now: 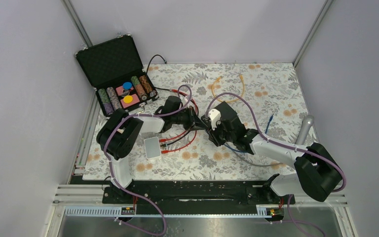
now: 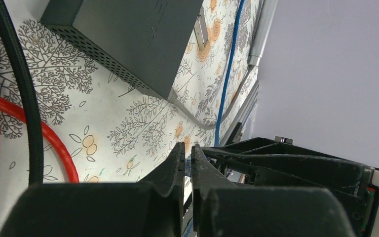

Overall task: Insert the plug into the switch port
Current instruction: Pick up the connector from the center of the board.

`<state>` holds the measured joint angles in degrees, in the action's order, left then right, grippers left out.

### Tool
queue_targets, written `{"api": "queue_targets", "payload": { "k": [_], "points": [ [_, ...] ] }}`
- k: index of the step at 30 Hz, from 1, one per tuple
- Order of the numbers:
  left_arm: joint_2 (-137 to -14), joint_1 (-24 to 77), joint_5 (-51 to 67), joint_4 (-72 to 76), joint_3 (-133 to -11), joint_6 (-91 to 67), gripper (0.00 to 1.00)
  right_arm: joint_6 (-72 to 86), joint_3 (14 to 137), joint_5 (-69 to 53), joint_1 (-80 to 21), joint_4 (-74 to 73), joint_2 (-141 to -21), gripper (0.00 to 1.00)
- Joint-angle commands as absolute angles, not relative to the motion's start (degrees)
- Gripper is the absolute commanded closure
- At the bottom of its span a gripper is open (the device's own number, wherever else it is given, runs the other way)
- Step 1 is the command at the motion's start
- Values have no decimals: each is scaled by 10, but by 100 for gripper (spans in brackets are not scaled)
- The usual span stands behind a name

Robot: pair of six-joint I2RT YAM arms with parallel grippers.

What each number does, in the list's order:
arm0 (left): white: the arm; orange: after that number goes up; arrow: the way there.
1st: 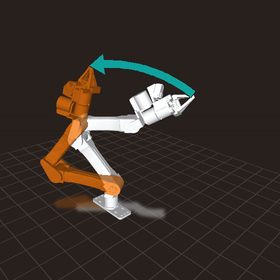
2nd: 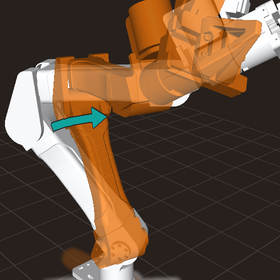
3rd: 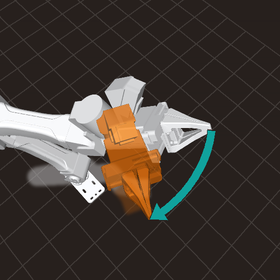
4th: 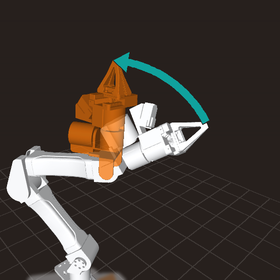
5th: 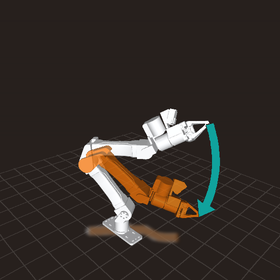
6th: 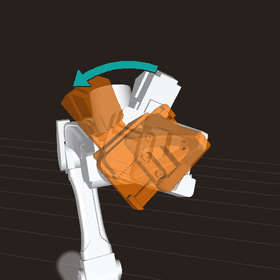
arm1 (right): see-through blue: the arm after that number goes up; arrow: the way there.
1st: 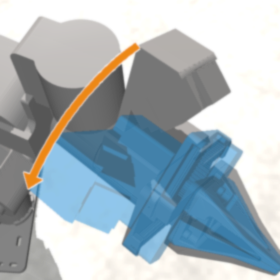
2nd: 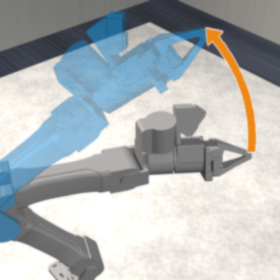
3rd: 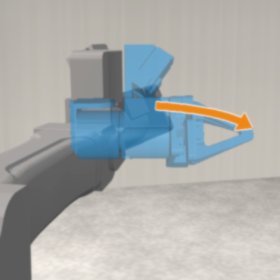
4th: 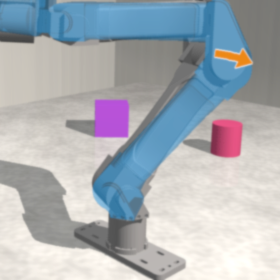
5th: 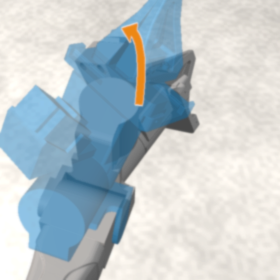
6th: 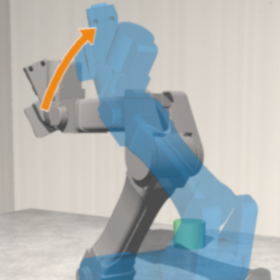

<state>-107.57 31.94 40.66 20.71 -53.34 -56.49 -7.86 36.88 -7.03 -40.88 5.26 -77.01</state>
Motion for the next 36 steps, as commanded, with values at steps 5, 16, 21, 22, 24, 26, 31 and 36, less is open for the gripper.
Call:
{"api": "queue_targets", "payload": {
  "k": [5, 16, 21, 22, 24, 26, 31, 36],
  "points": [
    [-1060, 330, 438, 217, -556, -523, 100, -71, 420, -97, -414, 39, -781, 62],
    [-1061, 333, 445, 199, -568, -508, 100, -73, 428, -107, -413, 36, -804, 69],
    [-1063, 333, 445, 198, -567, -508, 100, -68, 418, -95, -414, 39, -802, 69],
    [-1063, 333, 444, 197, -568, -509, 100, -68, 418, -92, -413, 36, -802, 67],
    [-1064, 333, 444, 197, -568, -509, 100, -68, 418, -89, -413, 34, -803, 66],
    [-1066, 333, 444, 196, -569, -509, 100, -69, 418, -89, -413, 31, -805, 66],
    [-1068, 333, 441, 193, -569, -509, 100, -67, 411, -86, -414, 30, -800, 64],
    [-1070, 333, 438, 191, -569, -511, 100, -63, 400, -74, -413, 29, -798, 66]
  ]
}}
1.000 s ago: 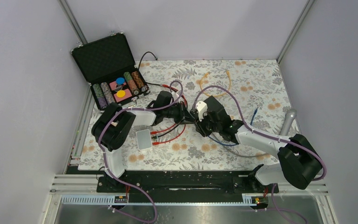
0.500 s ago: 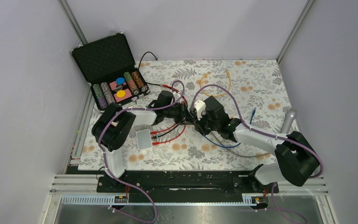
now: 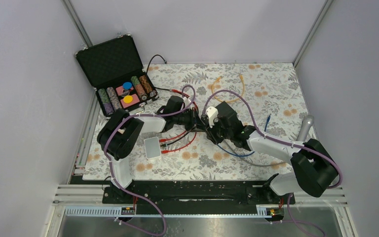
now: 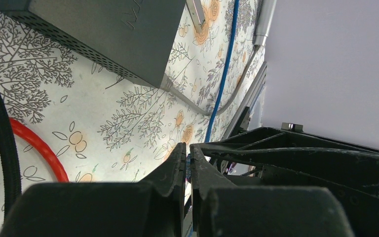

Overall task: Insert the plug into the switch port
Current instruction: Pick up the connector from the center of the board.

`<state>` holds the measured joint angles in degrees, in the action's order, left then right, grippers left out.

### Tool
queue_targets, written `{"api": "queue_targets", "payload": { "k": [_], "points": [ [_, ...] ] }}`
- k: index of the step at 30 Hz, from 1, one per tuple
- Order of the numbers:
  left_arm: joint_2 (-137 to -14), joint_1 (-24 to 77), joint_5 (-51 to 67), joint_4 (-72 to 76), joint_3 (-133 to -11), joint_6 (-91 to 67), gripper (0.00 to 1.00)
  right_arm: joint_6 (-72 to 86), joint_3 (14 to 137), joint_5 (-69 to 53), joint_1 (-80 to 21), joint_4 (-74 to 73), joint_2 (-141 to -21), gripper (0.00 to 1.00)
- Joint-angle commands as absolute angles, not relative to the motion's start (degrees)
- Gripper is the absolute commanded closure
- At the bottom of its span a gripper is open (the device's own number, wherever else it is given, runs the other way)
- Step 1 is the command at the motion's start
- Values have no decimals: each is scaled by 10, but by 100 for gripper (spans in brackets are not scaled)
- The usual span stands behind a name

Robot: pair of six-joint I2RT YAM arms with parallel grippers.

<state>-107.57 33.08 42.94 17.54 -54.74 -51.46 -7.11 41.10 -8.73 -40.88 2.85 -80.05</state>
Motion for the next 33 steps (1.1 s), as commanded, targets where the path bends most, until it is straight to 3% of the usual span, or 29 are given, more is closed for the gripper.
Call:
{"api": "queue_targets", "payload": {
  "k": [1, 5, 8, 9, 10, 13, 17, 22, 26, 33],
  "points": [
    [-1070, 333, 437, 190, -569, -512, 100, -62, 397, -72, -414, 29, -798, 67],
    [-1074, 333, 433, 190, -570, -519, 100, -59, 399, -59, -413, 25, -793, 75],
    [-1075, 333, 427, 191, -569, -527, 100, -56, 391, -51, -413, 40, -780, 99],
    [-1075, 333, 425, 192, -569, -530, 100, -55, 386, -51, -413, 48, -775, 100],
    [-1075, 333, 422, 191, -570, -532, 93, -52, 382, -47, -413, 56, -770, 100],
    [-1072, 331, 407, 172, -579, -525, 61, -44, 381, -7, -414, 40, -759, 100],
    [-1067, 319, 370, 100, -619, -481, 49, 14, 401, 37, -386, -5, -761, 100],
    [-1067, 301, 334, 32, -676, -445, 46, -56, 521, 143, -384, -205, -787, 100],
    [-1079, 290, 289, 1, -710, -425, 45, -129, 471, 96, -348, -148, -772, 100],
    [-1140, 277, 290, 28, -746, -465, 45, -157, 482, 30, -316, -137, -856, 100]
  ]
}}
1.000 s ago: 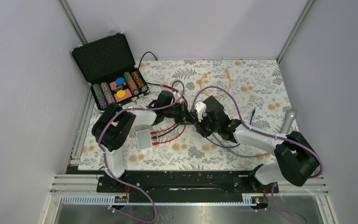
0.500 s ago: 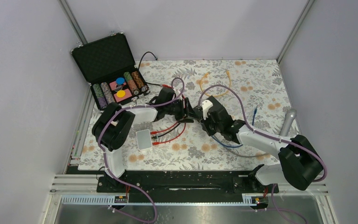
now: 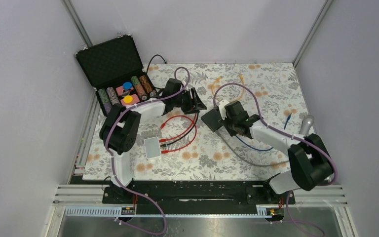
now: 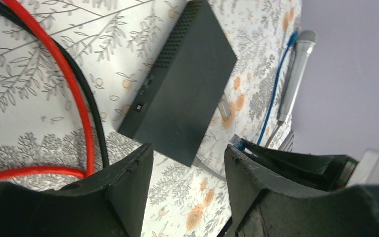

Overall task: Insert the plug into the switch port
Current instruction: Pick up the connector from the center of the board, then insert the connector into the switch port.

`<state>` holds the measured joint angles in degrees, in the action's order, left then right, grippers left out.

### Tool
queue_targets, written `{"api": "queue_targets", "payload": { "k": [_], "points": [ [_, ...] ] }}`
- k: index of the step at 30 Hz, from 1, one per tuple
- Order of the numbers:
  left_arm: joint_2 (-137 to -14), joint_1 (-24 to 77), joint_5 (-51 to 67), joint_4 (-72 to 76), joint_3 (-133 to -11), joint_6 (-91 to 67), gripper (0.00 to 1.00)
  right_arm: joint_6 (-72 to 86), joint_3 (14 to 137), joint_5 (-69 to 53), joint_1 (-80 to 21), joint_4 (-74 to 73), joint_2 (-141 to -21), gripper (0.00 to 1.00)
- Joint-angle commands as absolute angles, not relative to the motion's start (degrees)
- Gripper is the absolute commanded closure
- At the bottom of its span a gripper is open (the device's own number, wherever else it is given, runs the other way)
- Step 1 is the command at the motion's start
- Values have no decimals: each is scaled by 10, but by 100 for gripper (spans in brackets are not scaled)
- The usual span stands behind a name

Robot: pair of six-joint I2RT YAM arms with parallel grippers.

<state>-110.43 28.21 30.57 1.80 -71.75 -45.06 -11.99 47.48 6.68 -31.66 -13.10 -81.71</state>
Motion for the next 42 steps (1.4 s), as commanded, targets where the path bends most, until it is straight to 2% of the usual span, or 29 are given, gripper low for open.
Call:
{"api": "queue_targets", "payload": {
  "k": [1, 8, 25, 37, 42],
  "points": [
    [-1149, 277, 293, 32, -751, -471, 45, -161, 487, 20, -316, -137, -866, 100],
    [-1211, 276, 313, 44, -789, -486, 45, -175, 530, 14, -311, -172, -928, 100],
    [-1235, 276, 345, 116, -761, -533, 47, -223, 629, -22, -292, -209, -1002, 100],
    [-1194, 279, 348, 143, -675, -538, 52, -242, 686, -60, -290, -235, -1006, 100],
    [-1174, 279, 341, 124, -662, -523, 52, -203, 724, -97, -291, -250, -1016, 100]
  ]
}}
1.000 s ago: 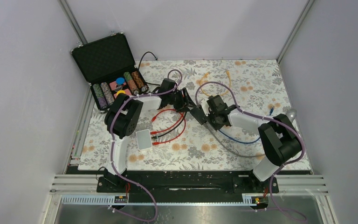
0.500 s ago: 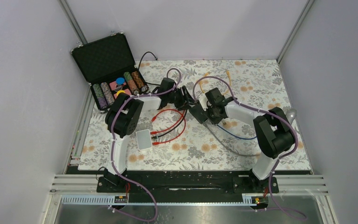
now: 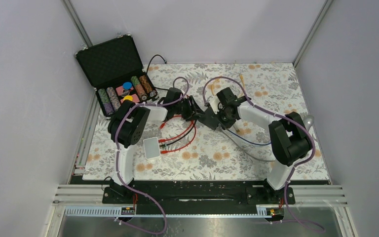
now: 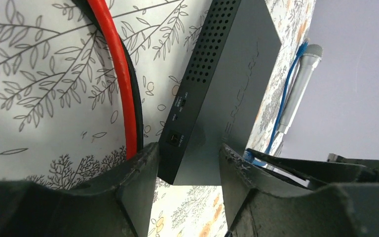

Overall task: Insert the plug into the switch port
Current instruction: Insert the connector into the switch port.

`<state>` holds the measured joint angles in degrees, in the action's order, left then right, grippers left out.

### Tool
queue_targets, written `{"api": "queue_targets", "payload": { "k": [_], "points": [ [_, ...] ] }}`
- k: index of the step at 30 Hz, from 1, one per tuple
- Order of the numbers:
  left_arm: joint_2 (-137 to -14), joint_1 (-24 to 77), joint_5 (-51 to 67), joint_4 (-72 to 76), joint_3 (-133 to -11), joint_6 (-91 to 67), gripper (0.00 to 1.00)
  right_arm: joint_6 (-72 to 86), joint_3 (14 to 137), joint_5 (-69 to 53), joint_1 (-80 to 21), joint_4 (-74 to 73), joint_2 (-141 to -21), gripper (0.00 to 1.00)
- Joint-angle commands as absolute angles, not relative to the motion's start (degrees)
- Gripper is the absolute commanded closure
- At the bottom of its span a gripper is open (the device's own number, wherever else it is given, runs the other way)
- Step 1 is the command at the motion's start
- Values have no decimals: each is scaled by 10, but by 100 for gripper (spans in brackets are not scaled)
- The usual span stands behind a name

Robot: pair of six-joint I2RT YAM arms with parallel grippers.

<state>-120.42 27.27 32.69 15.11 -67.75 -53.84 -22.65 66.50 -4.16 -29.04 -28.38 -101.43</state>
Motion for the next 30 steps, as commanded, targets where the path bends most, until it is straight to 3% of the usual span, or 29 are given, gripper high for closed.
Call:
{"api": "queue_targets", "payload": {
  "k": [1, 10, 16, 20, 25, 30],
  "points": [
    [-1171, 279, 337, 112, -663, -517, 52, -192, 731, -101, -291, -250, -1023, 100],
    [-1101, 266, 271, 29, -651, -464, 53, -152, 783, -107, -299, -302, -1064, 100],
    [-1030, 249, 207, 8, -600, -455, 51, -49, 751, -129, -331, -236, -1065, 100],
    [-982, 223, 188, 48, -559, -469, 51, -10, 719, -81, -343, -197, -1059, 100],
    [-997, 221, 209, 51, -607, -464, 50, 54, 712, 32, -326, -191, -1013, 100],
    [-1049, 227, 249, 75, -672, -461, 50, 144, 701, 42, -267, -206, -1014, 100]
  ]
}}
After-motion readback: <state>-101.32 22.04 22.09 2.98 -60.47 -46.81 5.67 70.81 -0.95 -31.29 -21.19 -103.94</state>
